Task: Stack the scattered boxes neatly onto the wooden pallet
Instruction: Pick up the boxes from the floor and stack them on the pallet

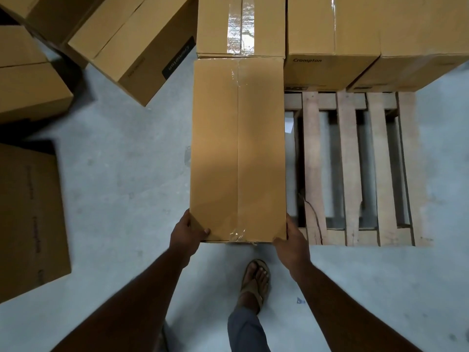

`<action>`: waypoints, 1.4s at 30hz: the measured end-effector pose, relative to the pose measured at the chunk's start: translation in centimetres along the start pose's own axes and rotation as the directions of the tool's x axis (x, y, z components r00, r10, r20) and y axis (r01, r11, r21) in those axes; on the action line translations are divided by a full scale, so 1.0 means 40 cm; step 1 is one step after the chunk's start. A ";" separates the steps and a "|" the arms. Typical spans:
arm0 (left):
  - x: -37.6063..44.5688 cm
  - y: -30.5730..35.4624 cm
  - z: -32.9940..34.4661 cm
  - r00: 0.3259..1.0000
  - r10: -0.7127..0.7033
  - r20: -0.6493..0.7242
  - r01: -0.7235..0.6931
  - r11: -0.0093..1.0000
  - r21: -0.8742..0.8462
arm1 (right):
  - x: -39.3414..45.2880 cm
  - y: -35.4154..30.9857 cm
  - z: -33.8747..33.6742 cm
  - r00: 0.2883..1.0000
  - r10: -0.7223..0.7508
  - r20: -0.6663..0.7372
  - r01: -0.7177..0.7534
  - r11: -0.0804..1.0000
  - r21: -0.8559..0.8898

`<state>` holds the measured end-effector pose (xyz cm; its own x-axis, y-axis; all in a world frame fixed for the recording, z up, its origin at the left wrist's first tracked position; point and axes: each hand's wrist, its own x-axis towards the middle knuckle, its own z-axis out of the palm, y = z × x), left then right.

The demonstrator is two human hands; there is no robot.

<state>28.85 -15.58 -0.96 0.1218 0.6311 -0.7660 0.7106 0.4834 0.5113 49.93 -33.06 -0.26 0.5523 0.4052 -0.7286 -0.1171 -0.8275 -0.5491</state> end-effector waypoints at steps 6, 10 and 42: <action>-0.012 -0.005 -0.028 1.000 0.005 0.020 -0.008 0.990 0.140 | -0.018 0.013 -0.012 0.998 0.056 0.004 -0.056 0.998 0.022; -0.018 -0.009 -0.032 0.999 0.047 0.018 -0.050 0.978 0.204 | -0.029 0.011 -0.008 1.000 0.015 -0.013 -0.015 0.999 -0.049; -0.026 -0.046 -0.032 0.985 0.170 -0.006 -0.167 0.974 0.156 | -0.067 0.032 0.029 0.997 0.000 -0.073 -0.011 0.990 -0.143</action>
<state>26.51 -16.36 -0.58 0.2365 0.7078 -0.6656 0.7795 0.2707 0.5648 47.35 -34.76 0.53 0.6106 0.3757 -0.6971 -0.0039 -0.8789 -0.4770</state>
